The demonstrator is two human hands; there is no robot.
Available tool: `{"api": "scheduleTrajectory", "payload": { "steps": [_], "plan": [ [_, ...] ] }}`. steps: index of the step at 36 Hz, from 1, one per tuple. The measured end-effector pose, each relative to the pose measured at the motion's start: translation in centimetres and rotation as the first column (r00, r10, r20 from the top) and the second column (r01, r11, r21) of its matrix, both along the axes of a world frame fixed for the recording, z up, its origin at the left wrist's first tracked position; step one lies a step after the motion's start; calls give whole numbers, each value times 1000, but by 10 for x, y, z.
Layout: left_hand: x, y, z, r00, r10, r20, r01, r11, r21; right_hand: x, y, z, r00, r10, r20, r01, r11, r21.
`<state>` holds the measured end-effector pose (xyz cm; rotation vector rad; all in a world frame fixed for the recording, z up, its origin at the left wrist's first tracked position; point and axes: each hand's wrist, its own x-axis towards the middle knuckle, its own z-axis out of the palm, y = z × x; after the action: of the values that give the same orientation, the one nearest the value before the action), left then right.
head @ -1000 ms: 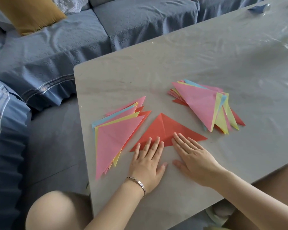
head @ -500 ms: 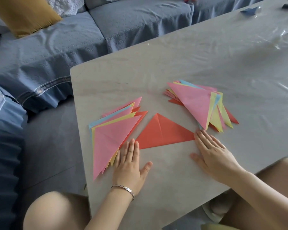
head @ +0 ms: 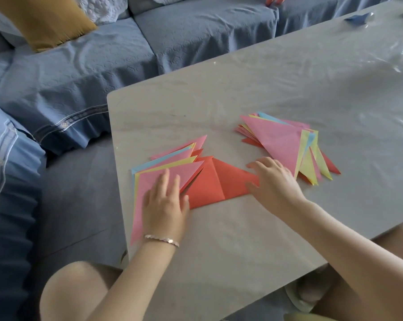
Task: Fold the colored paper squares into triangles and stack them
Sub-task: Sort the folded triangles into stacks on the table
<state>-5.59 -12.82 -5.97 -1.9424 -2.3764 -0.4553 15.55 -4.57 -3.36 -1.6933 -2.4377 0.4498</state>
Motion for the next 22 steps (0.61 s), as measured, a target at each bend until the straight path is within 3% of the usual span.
{"api": "scheduleTrajectory", "payload": {
  "steps": [4, 8, 14, 17, 22],
  "plan": [
    [-16, 4, -1, 986, 166, -19, -165, 951, -261, -20, 9, -7, 991, -42, 130, 67, 977, -201],
    [-24, 1, -7, 980, 198, 11, -183, 923, -340, -26, 11, -12, 973, -107, 205, 162, 949, -272],
    [-19, -7, -11, 980, 178, 89, -151, 955, -254, -14, 14, -19, 976, -211, -45, 180, 910, -373],
    [-16, -10, -11, 978, 176, 114, -155, 972, -177, -1, 10, -21, 965, -191, -179, 124, 936, -330],
    [-14, -8, -6, 969, 230, 95, -209, 959, -189, 25, 7, -18, 936, -225, -271, 166, 960, -225]
  ]
}}
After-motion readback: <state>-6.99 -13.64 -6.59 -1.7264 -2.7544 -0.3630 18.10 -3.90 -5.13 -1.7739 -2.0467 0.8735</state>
